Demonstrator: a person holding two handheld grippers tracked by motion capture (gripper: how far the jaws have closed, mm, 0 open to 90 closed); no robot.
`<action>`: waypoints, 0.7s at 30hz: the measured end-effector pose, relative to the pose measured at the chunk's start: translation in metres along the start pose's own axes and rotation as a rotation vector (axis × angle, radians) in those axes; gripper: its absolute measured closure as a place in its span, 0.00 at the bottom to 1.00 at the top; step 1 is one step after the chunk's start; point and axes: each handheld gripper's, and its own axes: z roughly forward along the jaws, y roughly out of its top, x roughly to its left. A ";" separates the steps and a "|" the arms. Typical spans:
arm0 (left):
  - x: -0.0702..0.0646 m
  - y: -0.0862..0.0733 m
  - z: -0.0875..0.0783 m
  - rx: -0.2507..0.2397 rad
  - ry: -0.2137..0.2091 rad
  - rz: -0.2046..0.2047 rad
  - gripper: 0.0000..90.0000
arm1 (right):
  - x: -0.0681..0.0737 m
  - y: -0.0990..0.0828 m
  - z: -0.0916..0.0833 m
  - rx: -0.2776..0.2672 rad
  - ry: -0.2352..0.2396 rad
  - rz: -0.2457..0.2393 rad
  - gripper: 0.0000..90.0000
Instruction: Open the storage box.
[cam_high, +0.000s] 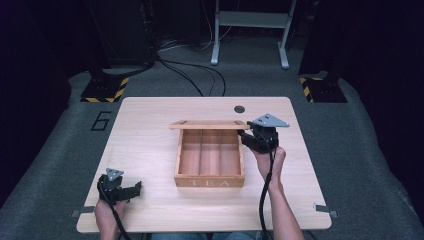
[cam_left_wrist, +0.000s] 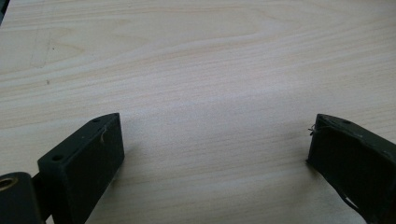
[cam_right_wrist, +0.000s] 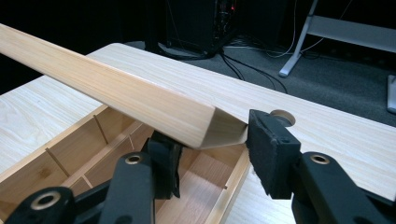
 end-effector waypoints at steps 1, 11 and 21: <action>0.000 0.000 0.000 0.000 0.000 0.000 0.04 | 0.000 0.001 0.000 0.002 0.000 0.002 0.62; 0.000 0.000 0.000 0.002 0.000 0.000 0.04 | -0.002 0.007 0.002 0.013 -0.003 -0.005 0.63; 0.000 0.000 0.000 0.002 -0.001 -0.001 0.04 | -0.006 0.015 0.004 0.027 0.004 -0.008 0.64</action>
